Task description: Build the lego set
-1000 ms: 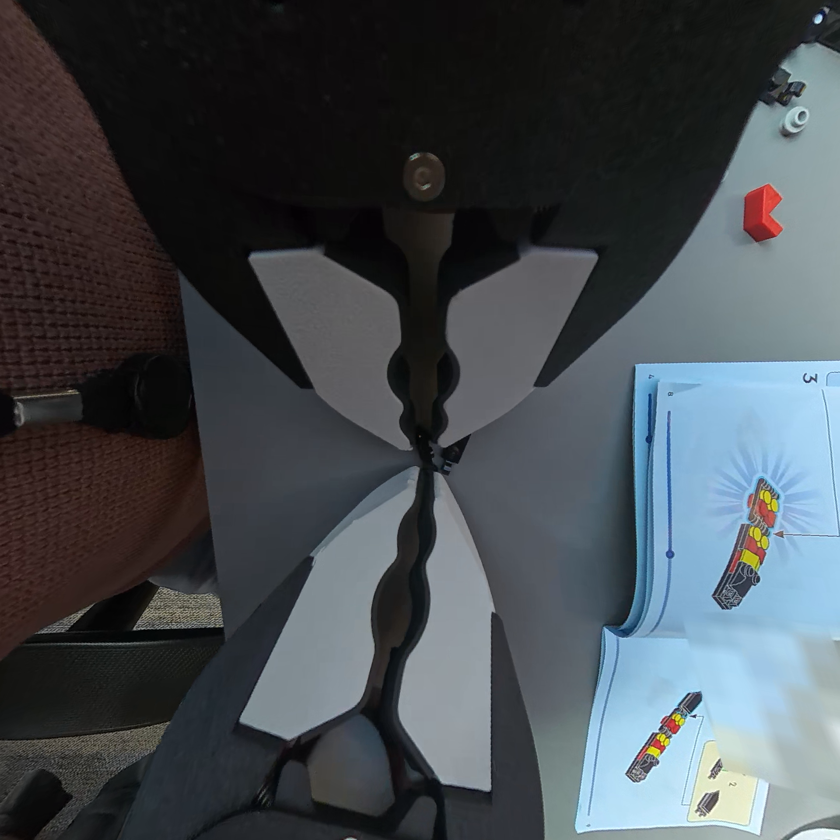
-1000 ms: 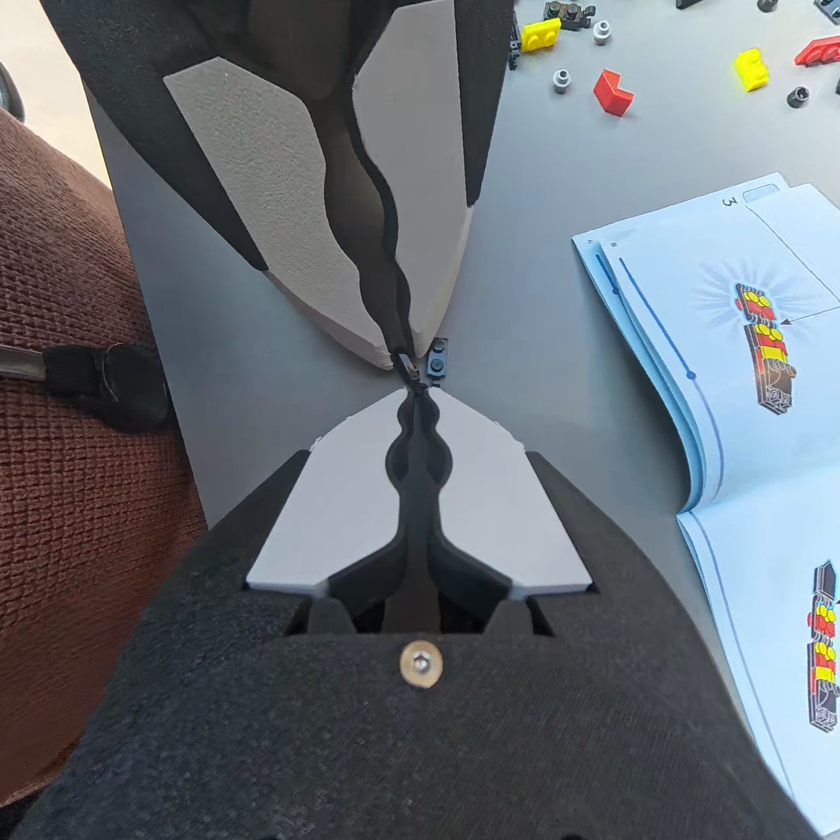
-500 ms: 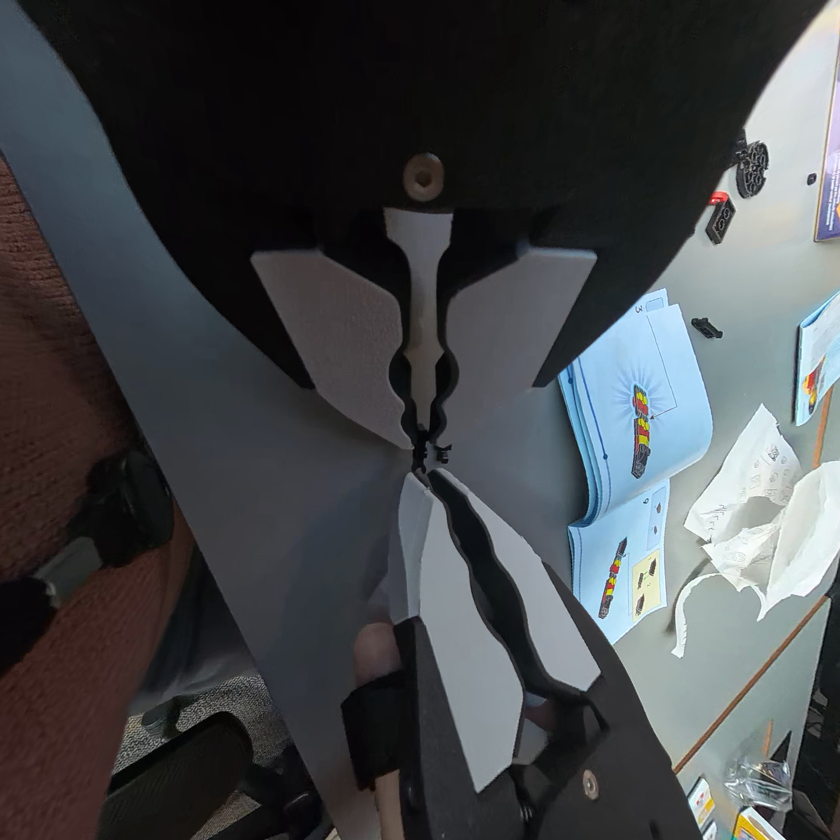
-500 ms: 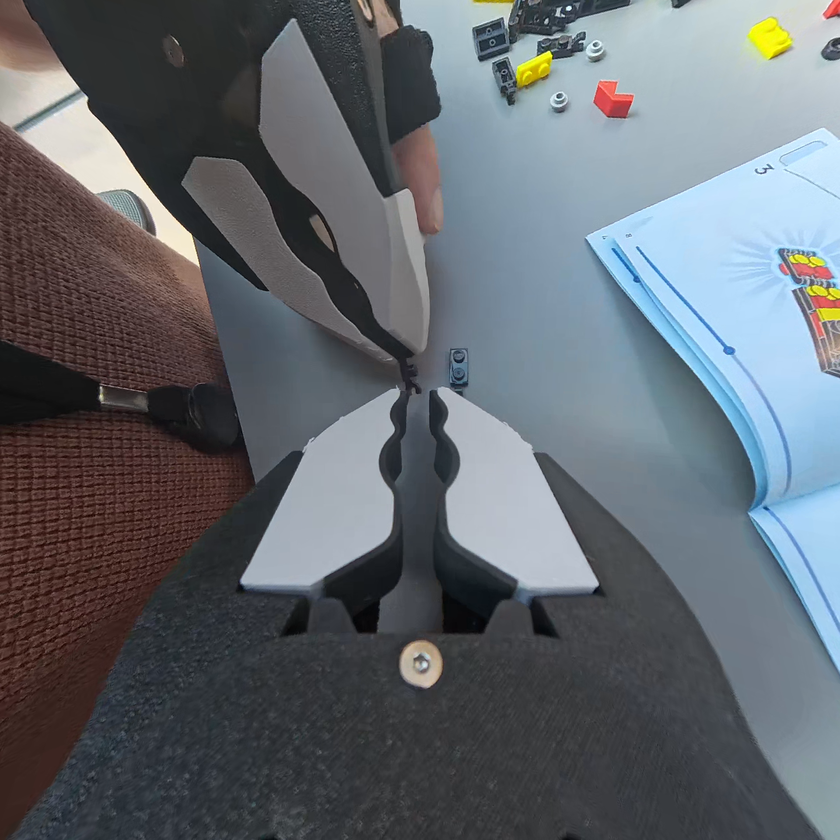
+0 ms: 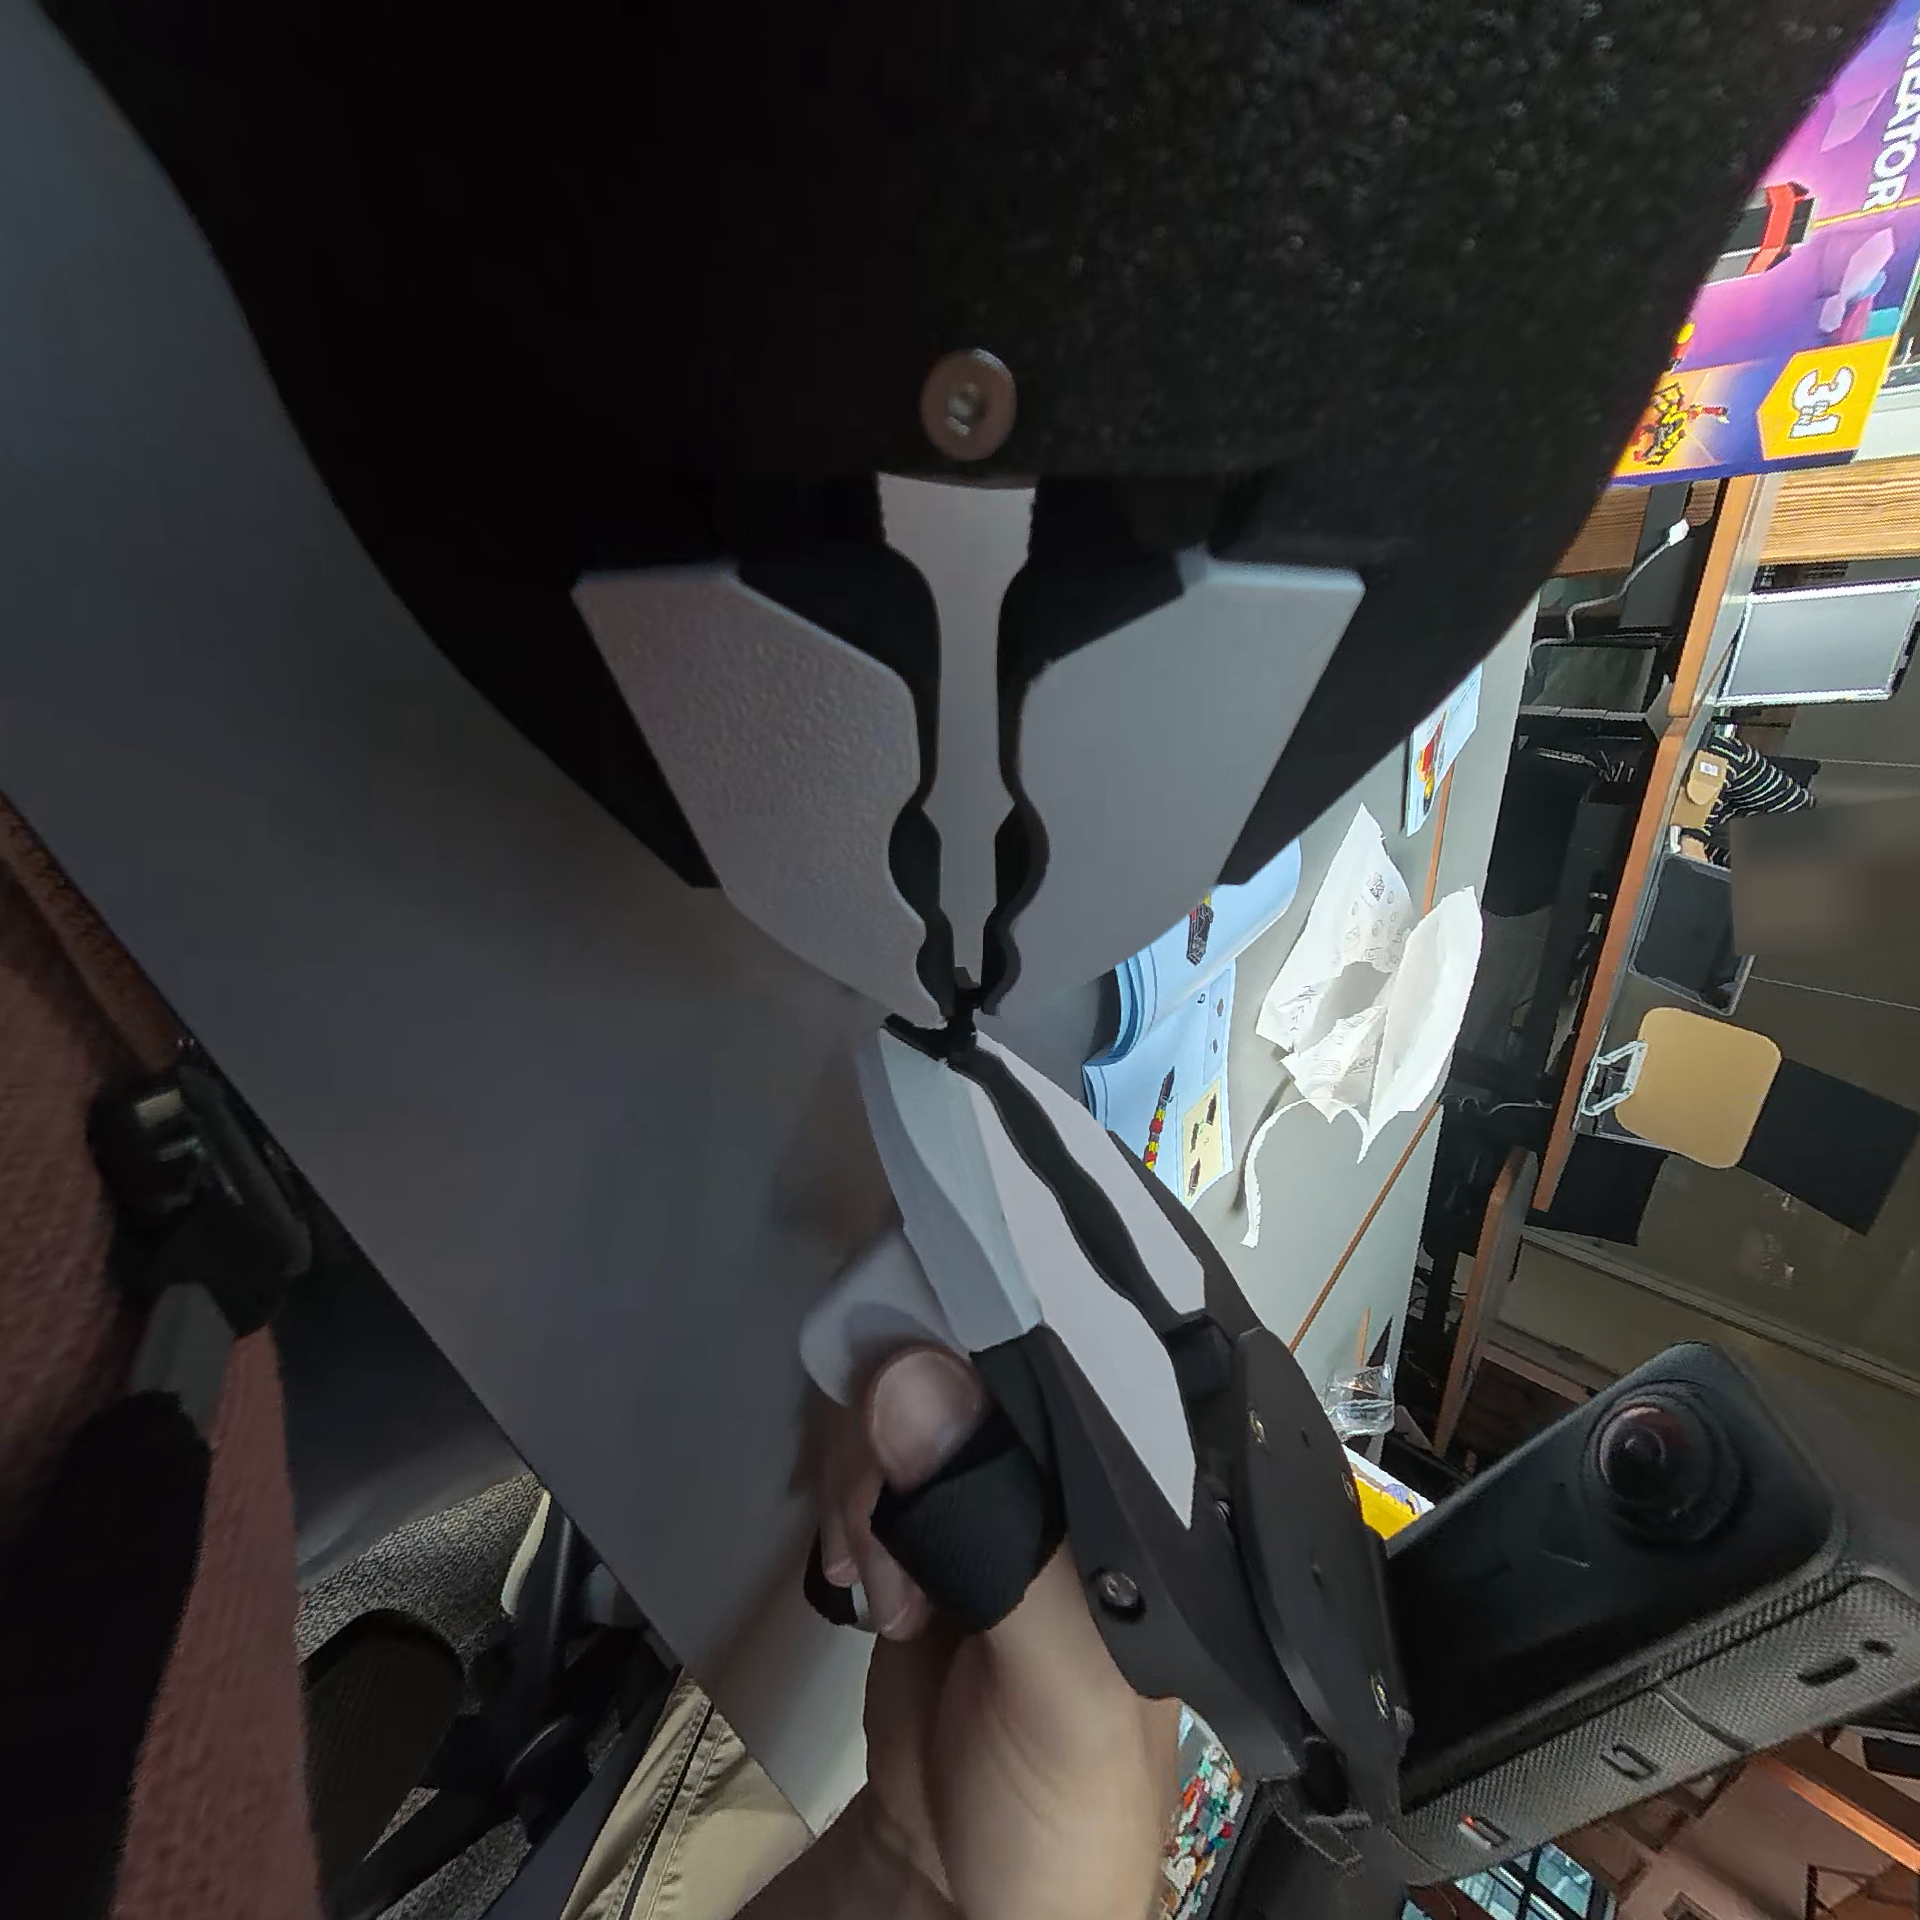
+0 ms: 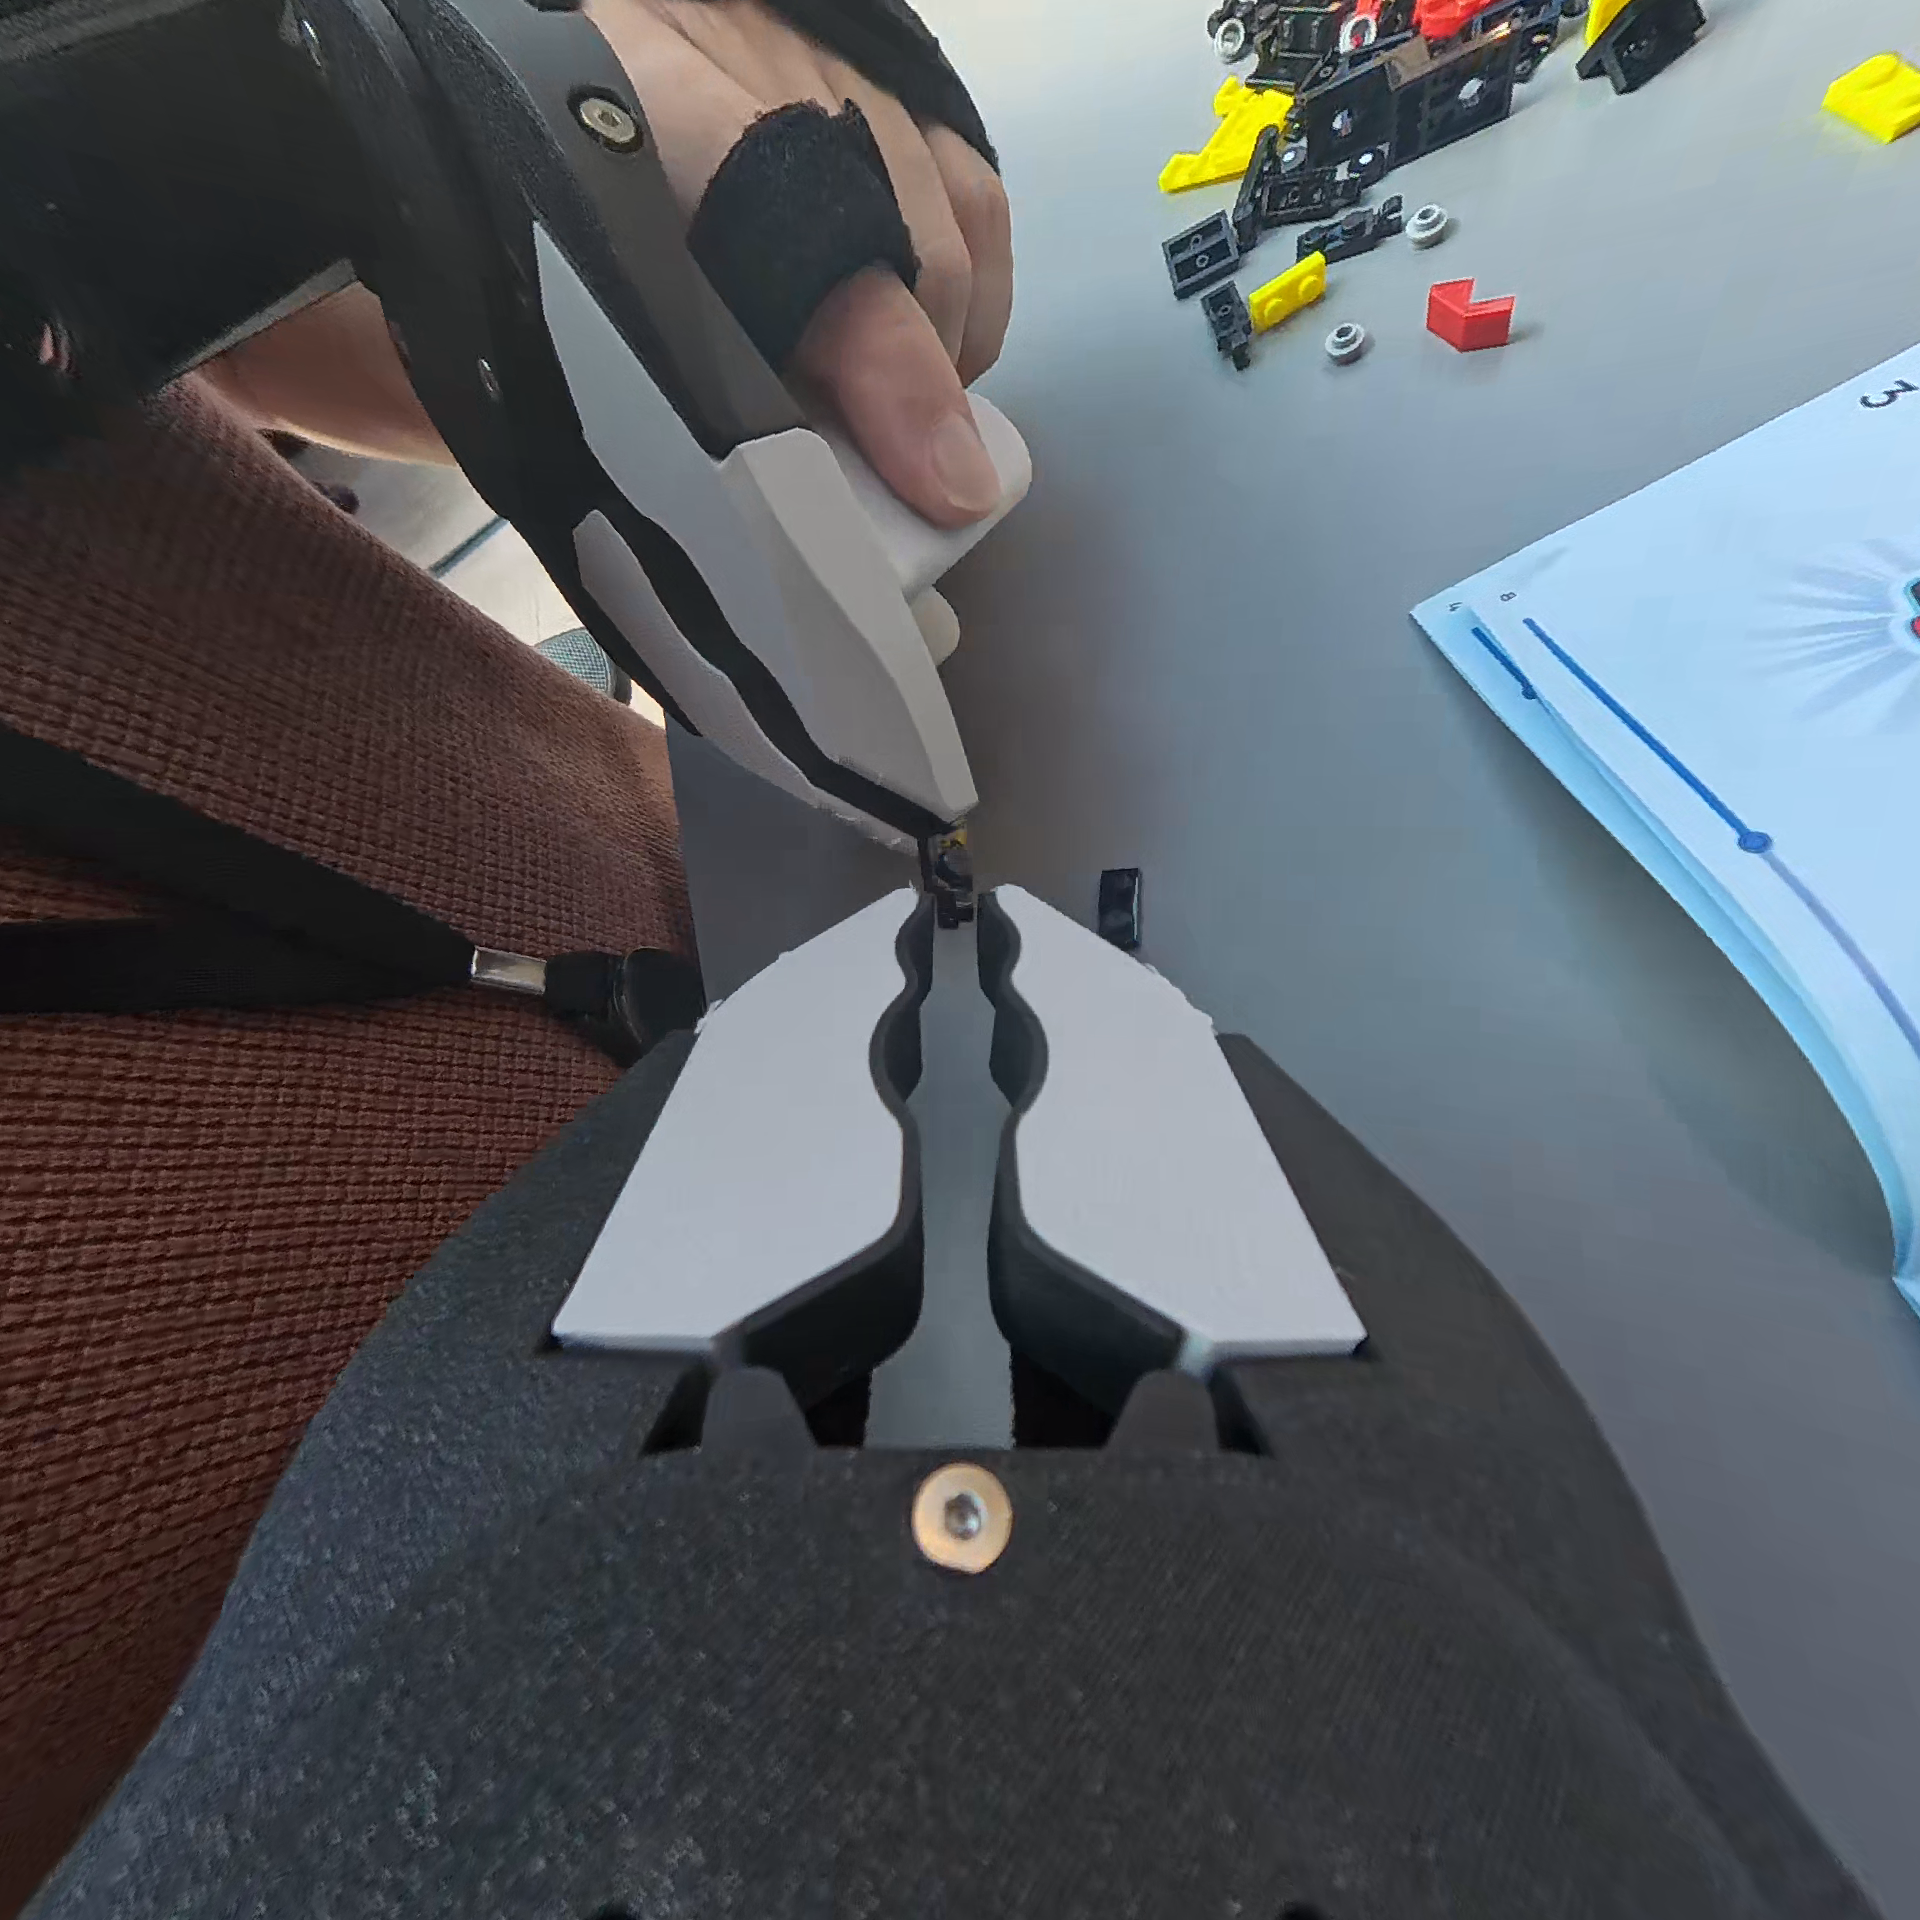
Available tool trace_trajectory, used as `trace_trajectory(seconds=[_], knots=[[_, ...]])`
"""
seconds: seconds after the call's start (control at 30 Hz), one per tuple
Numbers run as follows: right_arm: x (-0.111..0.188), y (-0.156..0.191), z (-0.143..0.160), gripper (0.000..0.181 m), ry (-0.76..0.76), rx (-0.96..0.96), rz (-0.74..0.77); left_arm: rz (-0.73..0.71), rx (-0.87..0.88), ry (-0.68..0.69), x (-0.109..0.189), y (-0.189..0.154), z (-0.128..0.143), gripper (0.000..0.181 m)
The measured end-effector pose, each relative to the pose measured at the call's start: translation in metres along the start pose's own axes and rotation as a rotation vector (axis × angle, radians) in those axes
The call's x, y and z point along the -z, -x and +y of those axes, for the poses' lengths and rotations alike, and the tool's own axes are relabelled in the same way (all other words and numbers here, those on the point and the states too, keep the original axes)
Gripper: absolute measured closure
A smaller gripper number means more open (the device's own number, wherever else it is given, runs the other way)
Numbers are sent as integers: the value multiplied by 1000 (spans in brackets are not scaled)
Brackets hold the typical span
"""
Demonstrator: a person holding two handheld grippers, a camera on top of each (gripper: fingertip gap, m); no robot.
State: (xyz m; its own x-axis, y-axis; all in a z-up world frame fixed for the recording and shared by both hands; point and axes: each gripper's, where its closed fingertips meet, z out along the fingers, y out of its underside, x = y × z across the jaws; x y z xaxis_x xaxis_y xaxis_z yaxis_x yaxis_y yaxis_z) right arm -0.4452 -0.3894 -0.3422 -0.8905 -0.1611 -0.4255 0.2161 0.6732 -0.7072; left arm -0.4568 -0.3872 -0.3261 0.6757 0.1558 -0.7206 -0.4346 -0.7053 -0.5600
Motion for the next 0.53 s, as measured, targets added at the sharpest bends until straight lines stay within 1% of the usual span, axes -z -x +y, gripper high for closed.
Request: trace_trajectory(seconds=[0.03,0.2,0.4,0.47,0.53], knots=[[0,2,-2,174,-7,-3,-14,2,1,1,0,0,0,177],[7,3,-11,173,-67,-41,-65,-3,1,-10,1,1,0,177],[5,1,-10,174,-51,-30,-56,3,9,-10,1,0,2,177],[5,-3,-8,174,-34,-18,-23,11,45,-6,1,1,4,174],[4,-8,-3,174,1,26,46,18,105,0,3,2,9,166]])
